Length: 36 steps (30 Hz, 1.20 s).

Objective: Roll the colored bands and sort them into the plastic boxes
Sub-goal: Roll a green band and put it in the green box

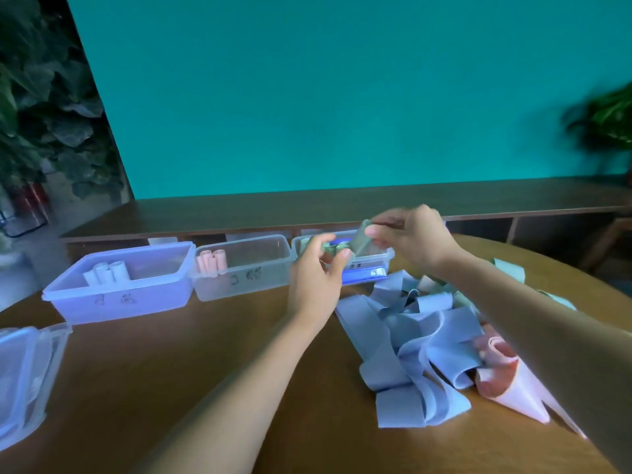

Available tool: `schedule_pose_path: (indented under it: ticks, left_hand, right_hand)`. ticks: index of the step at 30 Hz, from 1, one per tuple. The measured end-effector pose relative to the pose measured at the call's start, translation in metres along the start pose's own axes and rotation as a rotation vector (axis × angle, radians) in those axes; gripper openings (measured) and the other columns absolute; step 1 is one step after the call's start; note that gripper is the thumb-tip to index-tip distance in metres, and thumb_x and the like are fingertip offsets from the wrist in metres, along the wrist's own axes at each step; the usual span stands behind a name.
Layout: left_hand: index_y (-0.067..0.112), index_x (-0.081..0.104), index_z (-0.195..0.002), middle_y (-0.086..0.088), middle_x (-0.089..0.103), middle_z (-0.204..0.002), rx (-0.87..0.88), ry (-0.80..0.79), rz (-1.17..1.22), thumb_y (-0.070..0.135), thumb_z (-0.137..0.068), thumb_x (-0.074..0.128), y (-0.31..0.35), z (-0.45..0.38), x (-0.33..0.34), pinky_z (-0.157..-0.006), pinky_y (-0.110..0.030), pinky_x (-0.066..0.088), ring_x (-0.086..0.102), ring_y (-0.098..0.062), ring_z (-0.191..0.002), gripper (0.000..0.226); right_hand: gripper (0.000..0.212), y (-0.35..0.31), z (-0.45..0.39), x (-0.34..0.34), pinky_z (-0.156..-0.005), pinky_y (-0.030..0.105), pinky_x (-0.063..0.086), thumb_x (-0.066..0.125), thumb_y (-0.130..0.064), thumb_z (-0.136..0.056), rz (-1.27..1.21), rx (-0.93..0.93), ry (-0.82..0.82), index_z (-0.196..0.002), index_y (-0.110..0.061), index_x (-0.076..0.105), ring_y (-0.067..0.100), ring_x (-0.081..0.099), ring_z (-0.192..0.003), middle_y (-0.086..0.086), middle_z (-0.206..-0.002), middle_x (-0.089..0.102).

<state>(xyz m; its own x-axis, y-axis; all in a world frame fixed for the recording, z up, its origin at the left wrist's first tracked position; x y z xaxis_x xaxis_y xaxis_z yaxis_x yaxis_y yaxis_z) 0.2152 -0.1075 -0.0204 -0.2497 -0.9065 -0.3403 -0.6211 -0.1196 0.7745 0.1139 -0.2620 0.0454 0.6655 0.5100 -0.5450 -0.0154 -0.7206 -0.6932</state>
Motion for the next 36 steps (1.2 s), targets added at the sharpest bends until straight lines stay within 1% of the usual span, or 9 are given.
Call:
schedule_pose_path:
  ticks: [4,8,10,14,16,20,26,30,36]
  left_hand:
    - [0.033,0.061,-0.127,0.006,0.062,-0.072,-0.033,0.039,-0.093,0.043,-0.096,0.061,-0.021,-0.006,0.018,-0.069,-0.031,0.05,0.061,-0.013,-0.073,0.033]
    - [0.033,0.059,-0.133,0.004,0.063,-0.068,-0.073,0.038,-0.19,0.046,-0.099,0.055,-0.044,-0.013,0.031,-0.073,-0.033,0.052,0.059,-0.014,-0.07,0.037]
    - [0.032,0.058,-0.136,0.002,0.067,-0.075,-0.08,0.019,-0.232,0.05,-0.099,0.052,-0.053,-0.014,0.034,-0.075,-0.036,0.054,0.061,-0.019,-0.077,0.041]
    - [0.032,0.055,-0.138,0.009,0.062,-0.082,-0.063,-0.013,-0.311,0.049,-0.101,0.049,-0.059,-0.012,0.038,-0.073,-0.024,0.04,0.045,-0.005,-0.073,0.042]
    - [0.033,0.057,-0.137,0.01,0.061,-0.08,-0.057,0.001,-0.321,0.049,-0.1,0.05,-0.058,-0.011,0.038,-0.073,-0.022,0.038,0.043,-0.007,-0.073,0.041]
    - [0.033,0.058,-0.134,0.011,0.061,-0.076,-0.054,-0.009,-0.315,0.051,-0.1,0.049,-0.059,-0.013,0.038,-0.07,-0.024,0.043,0.053,-0.009,-0.073,0.04]
    - [0.032,0.059,-0.133,0.008,0.066,-0.082,-0.024,-0.01,-0.345,0.05,-0.1,0.049,-0.06,-0.014,0.038,-0.07,-0.025,0.05,0.057,-0.009,-0.074,0.039]
    - [0.032,0.057,-0.135,0.006,0.07,-0.089,-0.012,-0.022,-0.364,0.051,-0.1,0.048,-0.06,-0.014,0.038,-0.07,-0.023,0.052,0.061,-0.008,-0.078,0.041]
    - [0.031,0.058,-0.134,0.006,0.071,-0.09,0.003,-0.019,-0.364,0.051,-0.1,0.049,-0.061,-0.014,0.037,-0.07,-0.025,0.055,0.066,-0.011,-0.081,0.04]
  right_hand:
    - [0.018,0.039,-0.026,-0.011,-0.089,0.036,0.056,0.077,-0.028,-0.089,0.132,0.069,0.036,-0.094,-0.01,0.078,0.023,0.074,-0.088,0.007,-0.081,0.077]
    - [0.027,0.071,-0.054,-0.008,-0.094,0.033,0.053,0.077,-0.027,-0.089,0.177,0.126,0.039,-0.109,-0.008,0.077,0.023,0.07,-0.099,0.009,-0.1,0.076]
    - [0.031,0.081,-0.068,0.0,-0.086,0.026,0.049,0.076,-0.029,-0.09,0.234,0.12,0.01,-0.113,-0.009,0.076,0.022,0.066,-0.101,0.008,-0.107,0.075]
    - [0.029,0.1,-0.095,0.021,-0.087,0.026,0.048,0.075,-0.027,-0.09,0.301,0.097,-0.065,-0.11,-0.006,0.075,0.026,0.066,-0.103,0.011,-0.108,0.074]
    - [0.026,0.106,-0.105,0.032,-0.085,0.025,0.048,0.076,-0.027,-0.09,0.335,0.087,-0.114,-0.111,-0.011,0.076,0.023,0.065,-0.099,0.007,-0.106,0.074]
    - [0.022,0.12,-0.117,0.05,-0.08,0.026,0.047,0.079,-0.027,-0.088,0.376,0.098,-0.19,-0.105,-0.014,0.076,0.02,0.063,-0.091,0.004,-0.099,0.073]
    - [0.028,0.129,-0.123,0.057,-0.098,0.044,0.046,0.079,-0.045,-0.082,0.466,0.109,-0.186,-0.104,-0.028,0.077,0.025,0.044,-0.116,0.001,-0.111,0.07]
    - [0.032,0.126,-0.129,0.059,-0.099,0.043,0.038,0.075,-0.051,-0.083,0.521,0.12,-0.171,-0.108,-0.031,0.077,0.029,0.039,-0.123,0.002,-0.124,0.066]
    - [0.03,0.123,-0.128,0.065,-0.096,0.042,0.033,0.076,-0.051,-0.082,0.551,0.167,-0.169,-0.106,-0.034,0.078,0.028,0.038,-0.121,0.003,-0.121,0.065]
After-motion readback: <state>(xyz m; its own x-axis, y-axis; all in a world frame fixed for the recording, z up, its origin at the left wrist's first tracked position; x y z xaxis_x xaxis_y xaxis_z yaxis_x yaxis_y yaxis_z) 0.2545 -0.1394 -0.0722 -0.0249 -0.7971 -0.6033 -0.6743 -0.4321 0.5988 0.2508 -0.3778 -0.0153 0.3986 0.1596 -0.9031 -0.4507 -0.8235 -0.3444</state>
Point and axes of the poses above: each hand's wrist, its own z-axis away from the middle knuckle, its own x-axis out of the palm, y = z × x, the point moved 4 cm from there along -z, towards the middle knuckle
